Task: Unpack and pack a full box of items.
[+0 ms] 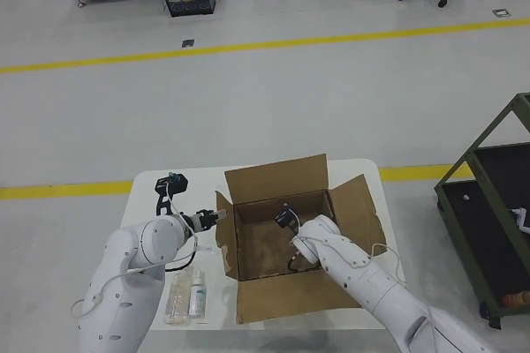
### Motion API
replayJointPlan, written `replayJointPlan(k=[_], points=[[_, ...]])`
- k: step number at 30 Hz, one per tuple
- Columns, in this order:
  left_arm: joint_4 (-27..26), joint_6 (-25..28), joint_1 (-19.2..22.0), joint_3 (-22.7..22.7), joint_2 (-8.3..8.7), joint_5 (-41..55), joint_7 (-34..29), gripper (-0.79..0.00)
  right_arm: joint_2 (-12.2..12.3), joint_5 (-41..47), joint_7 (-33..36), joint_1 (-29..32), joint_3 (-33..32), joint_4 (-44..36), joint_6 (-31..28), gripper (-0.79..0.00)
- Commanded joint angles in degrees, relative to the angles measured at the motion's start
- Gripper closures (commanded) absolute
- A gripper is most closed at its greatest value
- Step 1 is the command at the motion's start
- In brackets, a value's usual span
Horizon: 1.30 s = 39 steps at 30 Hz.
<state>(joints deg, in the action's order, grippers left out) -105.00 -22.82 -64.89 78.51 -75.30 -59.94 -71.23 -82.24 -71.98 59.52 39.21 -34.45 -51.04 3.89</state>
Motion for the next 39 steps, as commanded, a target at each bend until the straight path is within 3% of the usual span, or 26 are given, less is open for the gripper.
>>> replayJointPlan(k=[1,39], points=[[0.0,0.0,0.0,0.0,0.00,0.0,0.0,-0.785,-0.3,0.5,-0.5,-0.1,-0.2,0.9,-0.3,-0.382],[0.0,0.0,0.0,0.0,0.00,0.0,0.0,-0.785,-5.7,0.2,-2.4,-3.1,-1.2,12.3,-2.8,-0.336]])
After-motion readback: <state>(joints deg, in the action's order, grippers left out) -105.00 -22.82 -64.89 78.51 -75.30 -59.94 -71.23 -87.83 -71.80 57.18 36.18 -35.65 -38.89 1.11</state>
